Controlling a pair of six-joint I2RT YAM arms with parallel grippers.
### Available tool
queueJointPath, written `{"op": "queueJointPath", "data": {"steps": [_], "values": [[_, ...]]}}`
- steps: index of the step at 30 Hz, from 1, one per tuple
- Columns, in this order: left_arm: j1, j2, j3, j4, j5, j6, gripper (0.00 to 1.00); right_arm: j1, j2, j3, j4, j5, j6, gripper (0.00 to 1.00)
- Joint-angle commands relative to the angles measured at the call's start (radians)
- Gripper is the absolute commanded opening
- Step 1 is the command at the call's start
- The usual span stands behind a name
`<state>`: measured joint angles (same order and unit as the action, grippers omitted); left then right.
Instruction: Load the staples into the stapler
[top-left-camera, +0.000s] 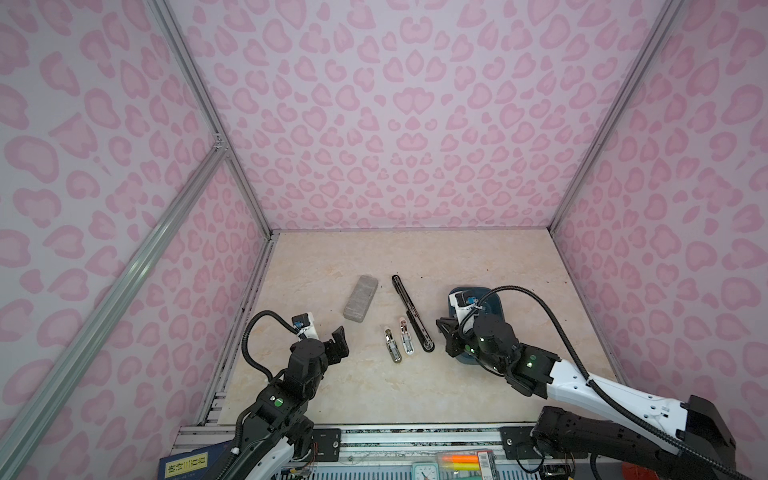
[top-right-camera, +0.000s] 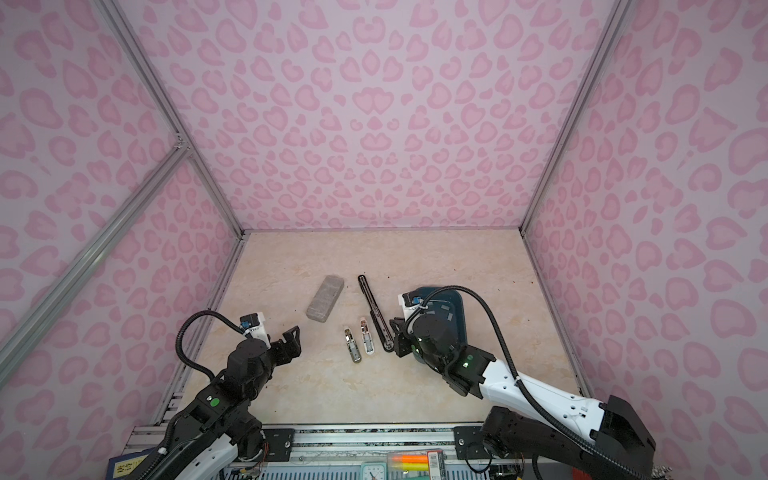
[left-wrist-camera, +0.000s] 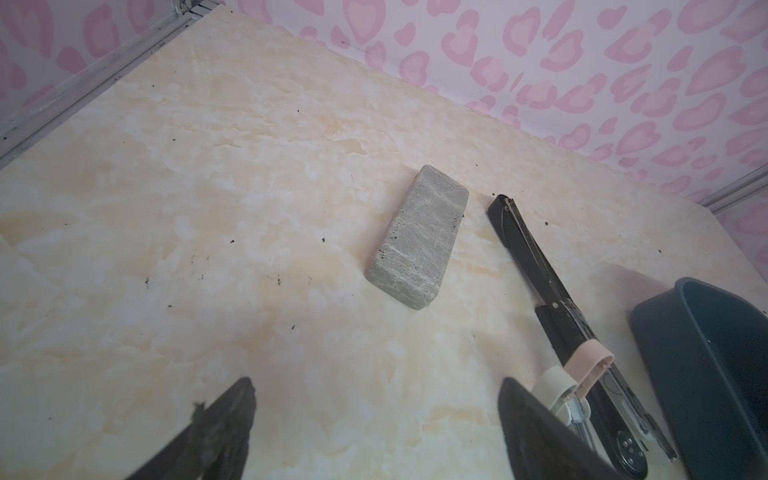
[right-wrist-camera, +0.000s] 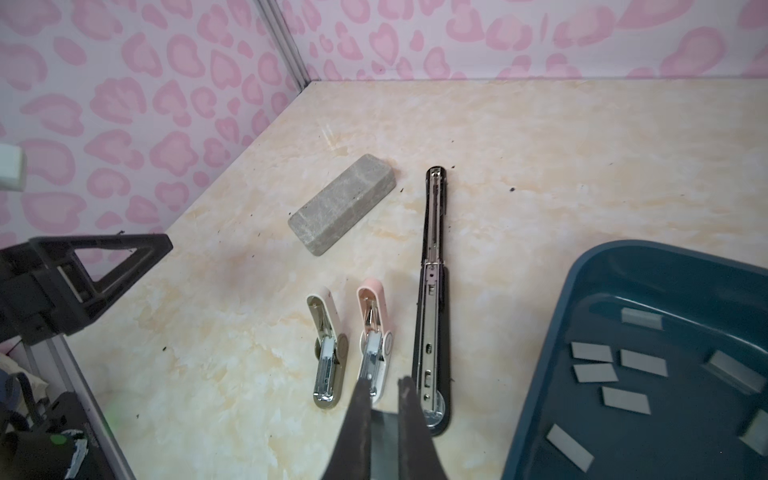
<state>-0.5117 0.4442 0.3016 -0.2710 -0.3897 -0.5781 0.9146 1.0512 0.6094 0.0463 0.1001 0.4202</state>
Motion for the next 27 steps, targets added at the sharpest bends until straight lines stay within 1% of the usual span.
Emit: {"op": "queueJointPath", "data": {"steps": [1,4,6,9,11,13,18,22,27], "values": [[0.001,-0.02,-0.007,-0.003,-0.01,-0.008,0.93,0.024,0.073,0.003,0.159,-0.027,-0.066,0.02],[0.001,-0.025,-0.009,-0.003,-0.012,-0.008,0.94,0.038,0.15,0.04,0.172,-0.073,-0.113,0.02],[0.001,-0.027,-0.012,0.005,-0.012,-0.004,0.95,0.041,0.192,0.096,0.107,-0.101,-0.153,0.01],[0.001,-0.018,-0.012,0.021,-0.015,0.001,0.96,0.041,0.215,0.132,0.058,-0.077,-0.202,0.0],[0.001,-0.007,-0.01,0.026,-0.025,0.002,0.96,0.039,0.203,0.121,0.05,-0.033,-0.213,0.03],[0.001,0.006,-0.004,0.026,-0.033,0.003,0.97,0.025,0.186,0.097,0.072,-0.025,-0.235,0.08],[0.001,0.005,-0.008,0.044,-0.026,0.016,0.96,0.009,0.173,0.073,0.081,-0.073,-0.267,0.04],[0.001,-0.022,-0.016,0.046,-0.041,0.019,0.98,-0.004,0.175,0.034,0.123,-0.081,-0.26,0.06],[0.001,-0.057,-0.029,0.051,-0.031,0.024,0.99,-0.021,0.207,0.013,0.169,-0.109,-0.262,0.05]]}}
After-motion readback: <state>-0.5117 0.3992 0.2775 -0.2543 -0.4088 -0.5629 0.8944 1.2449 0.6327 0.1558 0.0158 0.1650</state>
